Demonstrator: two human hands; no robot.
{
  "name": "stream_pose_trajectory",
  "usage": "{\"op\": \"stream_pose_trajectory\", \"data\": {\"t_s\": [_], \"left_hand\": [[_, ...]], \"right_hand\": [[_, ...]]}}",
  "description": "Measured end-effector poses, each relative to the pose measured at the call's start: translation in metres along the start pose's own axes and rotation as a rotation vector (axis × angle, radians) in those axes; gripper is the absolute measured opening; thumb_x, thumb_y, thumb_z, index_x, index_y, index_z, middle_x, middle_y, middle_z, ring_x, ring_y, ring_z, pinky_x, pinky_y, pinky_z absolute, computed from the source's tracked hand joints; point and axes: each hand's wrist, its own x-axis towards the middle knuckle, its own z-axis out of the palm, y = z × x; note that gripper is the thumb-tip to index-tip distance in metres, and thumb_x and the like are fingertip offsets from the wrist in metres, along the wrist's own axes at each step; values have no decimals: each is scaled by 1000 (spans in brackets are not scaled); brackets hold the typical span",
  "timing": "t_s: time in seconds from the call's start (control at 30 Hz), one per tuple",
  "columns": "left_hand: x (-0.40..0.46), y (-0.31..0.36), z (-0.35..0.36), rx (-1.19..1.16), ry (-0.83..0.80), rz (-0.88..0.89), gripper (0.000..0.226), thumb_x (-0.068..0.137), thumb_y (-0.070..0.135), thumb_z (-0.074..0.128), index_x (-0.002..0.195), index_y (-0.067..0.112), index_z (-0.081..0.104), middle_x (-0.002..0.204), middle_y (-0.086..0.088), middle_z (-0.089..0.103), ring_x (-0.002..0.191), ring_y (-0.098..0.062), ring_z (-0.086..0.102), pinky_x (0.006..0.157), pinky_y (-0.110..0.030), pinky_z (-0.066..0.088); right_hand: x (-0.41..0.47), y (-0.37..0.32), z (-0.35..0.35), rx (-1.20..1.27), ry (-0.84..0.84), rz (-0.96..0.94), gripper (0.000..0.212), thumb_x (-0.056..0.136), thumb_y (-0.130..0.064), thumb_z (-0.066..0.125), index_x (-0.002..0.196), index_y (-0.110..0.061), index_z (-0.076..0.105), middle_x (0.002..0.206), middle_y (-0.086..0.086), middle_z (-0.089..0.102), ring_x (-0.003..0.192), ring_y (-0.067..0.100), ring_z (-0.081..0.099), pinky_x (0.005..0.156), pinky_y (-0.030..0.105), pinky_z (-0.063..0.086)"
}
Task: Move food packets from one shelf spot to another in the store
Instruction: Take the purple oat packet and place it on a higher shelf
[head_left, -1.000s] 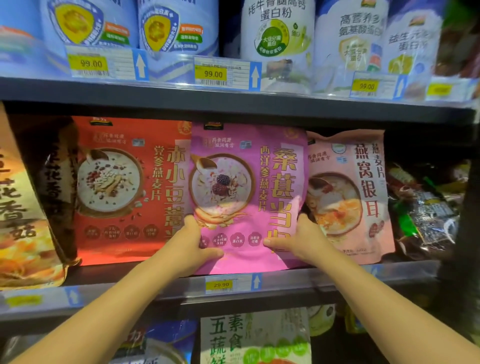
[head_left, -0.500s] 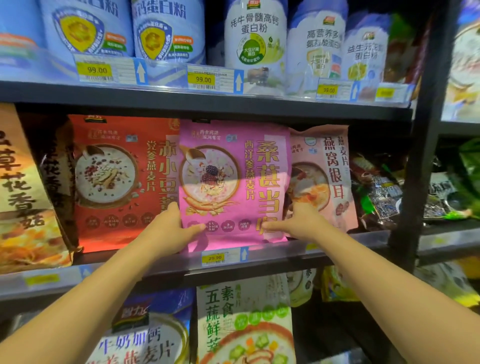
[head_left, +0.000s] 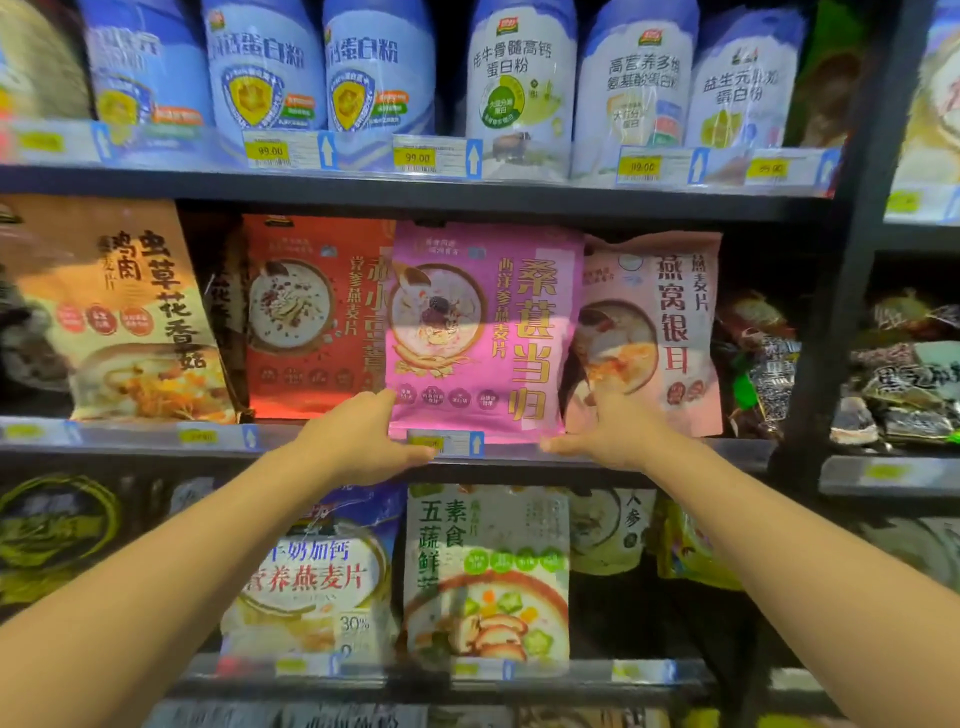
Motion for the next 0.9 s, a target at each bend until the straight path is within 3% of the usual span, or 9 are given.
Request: {"op": "stream_pose_trajectory", "data": {"t_s": [0.17, 0.33, 0.43, 0.6, 0.9], "left_hand": [[-40, 19, 5, 25, -29, -34, 96, 80, 76, 67, 153, 18, 43, 153, -6, 51, 137, -28, 51, 109, -49, 46], [-71, 34, 10, 43, -62, -15, 88, 81, 74, 67, 147, 19, 49, 146, -6, 58, 130, -27, 57, 104, -47, 50], [-84, 44, 10, 74, -73, 28, 85, 82, 74, 67, 147, 21, 50, 144, -5, 60, 128, -26, 58, 102, -47, 52], [-104, 65, 8, 86, -127, 126, 95, 84, 71, 67, 158, 21, 35, 159, 0, 45, 141, -24, 49, 109, -48, 47], [-141, 134, 51, 35, -250, 369, 95, 81, 72, 69, 155, 23, 38, 155, -5, 47, 139, -26, 49, 109, -46, 47]], "right_hand": [[-30, 15, 6, -58, 14, -64, 109, 71, -67, 84, 154, -13, 39, 152, 10, 53, 135, 32, 53, 106, 49, 50], [-69, 22, 7, -106, 52, -86, 96, 74, -67, 82, 149, -18, 47, 142, 6, 59, 127, 28, 56, 100, 47, 53], [-94, 22, 0, -140, 37, -41, 90, 75, -69, 79, 142, -16, 52, 142, 7, 56, 127, 29, 54, 99, 46, 53], [-141, 18, -14, -93, 29, 34, 96, 76, -66, 80, 152, -17, 46, 148, 7, 56, 130, 28, 56, 100, 44, 55], [-250, 37, -32, -239, 1, 270, 101, 77, -73, 75, 154, -17, 40, 151, 7, 50, 133, 31, 53, 100, 47, 53]]}}
